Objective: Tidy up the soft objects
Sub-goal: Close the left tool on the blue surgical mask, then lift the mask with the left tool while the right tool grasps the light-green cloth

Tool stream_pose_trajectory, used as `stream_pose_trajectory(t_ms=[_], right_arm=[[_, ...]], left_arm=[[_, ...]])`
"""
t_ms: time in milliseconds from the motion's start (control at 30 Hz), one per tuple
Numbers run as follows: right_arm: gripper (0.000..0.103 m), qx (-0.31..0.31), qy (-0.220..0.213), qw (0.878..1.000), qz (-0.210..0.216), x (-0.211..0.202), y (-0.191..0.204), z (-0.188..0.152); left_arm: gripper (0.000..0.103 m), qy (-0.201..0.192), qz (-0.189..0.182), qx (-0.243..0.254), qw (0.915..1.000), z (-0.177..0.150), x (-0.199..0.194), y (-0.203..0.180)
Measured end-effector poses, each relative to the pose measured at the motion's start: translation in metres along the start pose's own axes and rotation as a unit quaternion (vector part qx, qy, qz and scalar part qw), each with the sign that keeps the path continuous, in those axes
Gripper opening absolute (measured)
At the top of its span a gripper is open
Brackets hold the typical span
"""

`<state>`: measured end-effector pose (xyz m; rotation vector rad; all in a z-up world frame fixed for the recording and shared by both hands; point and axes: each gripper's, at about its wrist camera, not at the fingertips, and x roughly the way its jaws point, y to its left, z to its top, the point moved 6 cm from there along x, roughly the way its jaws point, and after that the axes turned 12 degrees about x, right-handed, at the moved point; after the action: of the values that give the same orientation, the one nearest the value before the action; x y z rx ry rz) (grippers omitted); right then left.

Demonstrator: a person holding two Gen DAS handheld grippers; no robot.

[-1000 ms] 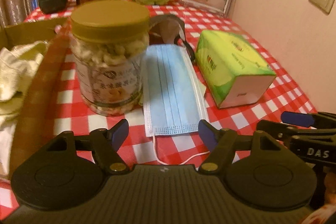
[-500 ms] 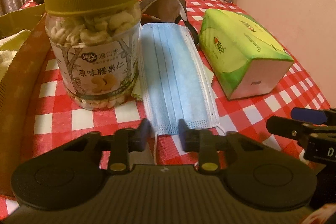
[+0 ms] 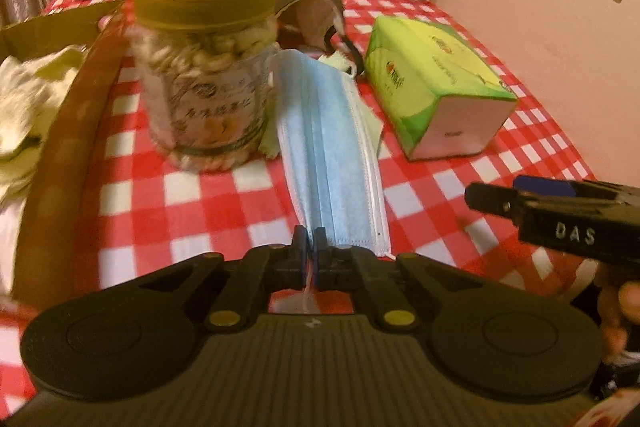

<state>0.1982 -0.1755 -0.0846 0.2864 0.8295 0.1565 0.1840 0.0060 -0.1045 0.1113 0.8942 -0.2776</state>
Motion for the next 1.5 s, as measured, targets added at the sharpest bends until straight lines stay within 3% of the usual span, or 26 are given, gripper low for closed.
stream_pose_trajectory(t_ms=[33,233,300,567,667,733,800,900,1100,1133,1167,1200,1267,1400,1500], right_arm=[[0.066,0.000,-0.001,1.000,0.001,0.000,0.001,0.000],[0.066,0.004,-0.003,1.000,0.004,0.000,0.001,0.001],[0.066,0.009,-0.004,1.000,-0.001,0.001,-0.001,0.002],[0.067,0.030,-0.010,0.999,-0.020,0.002,-0.013,0.006],[0.067,0.034,-0.010,0.999,-0.023,0.003,-0.015,0.007],[0.067,0.035,-0.011,0.999,-0.023,0.002,-0.015,0.007],[0.067,0.036,-0.012,0.999,-0.024,0.002,-0.015,0.007],[0.067,0.035,-0.012,0.999,-0.022,0.002,-0.014,0.007],[0.067,0.032,-0.016,0.999,-0.021,0.000,-0.012,0.006],[0.067,0.032,-0.017,0.999,-0.021,0.000,-0.011,0.006],[0.067,0.032,-0.018,0.999,-0.022,0.000,-0.011,0.006],[0.067,0.032,-0.018,0.999,-0.022,0.000,-0.011,0.006],[0.067,0.034,-0.019,0.999,-0.023,0.000,-0.011,0.007],[0.067,0.042,-0.021,0.999,-0.027,0.001,-0.015,0.008],[0.067,0.054,-0.037,0.997,-0.041,-0.002,-0.022,0.012]], left_arm=[[0.007,0.003,0.001,-0.005,1.0000,-0.002,-0.002,0.001],[0.043,-0.002,0.012,-0.019,0.9997,-0.001,-0.001,0.007],[0.064,-0.008,0.011,-0.018,0.9998,0.005,0.006,0.005],[0.067,0.000,0.009,0.015,0.9998,0.020,0.044,-0.017],[0.061,0.003,0.023,0.048,0.9986,0.020,0.053,-0.028],[0.045,-0.002,0.027,0.061,0.9978,0.018,0.053,-0.031],[0.016,-0.002,0.040,0.065,0.9970,0.018,0.050,-0.028],[0.002,0.001,0.042,0.055,0.9976,0.017,0.046,-0.018],[0.001,-0.006,0.042,0.037,0.9984,0.012,0.033,-0.009],[0.004,-0.010,0.039,0.029,0.9987,0.012,0.030,-0.008],[0.020,-0.014,0.037,0.016,0.9991,0.012,0.028,-0.006],[0.044,-0.016,0.039,0.003,0.9991,0.012,0.028,-0.004],[0.073,-0.017,0.044,-0.009,0.9988,0.014,0.030,-0.002],[0.084,-0.023,0.044,-0.013,0.9987,0.017,0.034,-0.006],[0.085,-0.019,0.037,-0.001,0.9991,0.018,0.041,-0.015]])
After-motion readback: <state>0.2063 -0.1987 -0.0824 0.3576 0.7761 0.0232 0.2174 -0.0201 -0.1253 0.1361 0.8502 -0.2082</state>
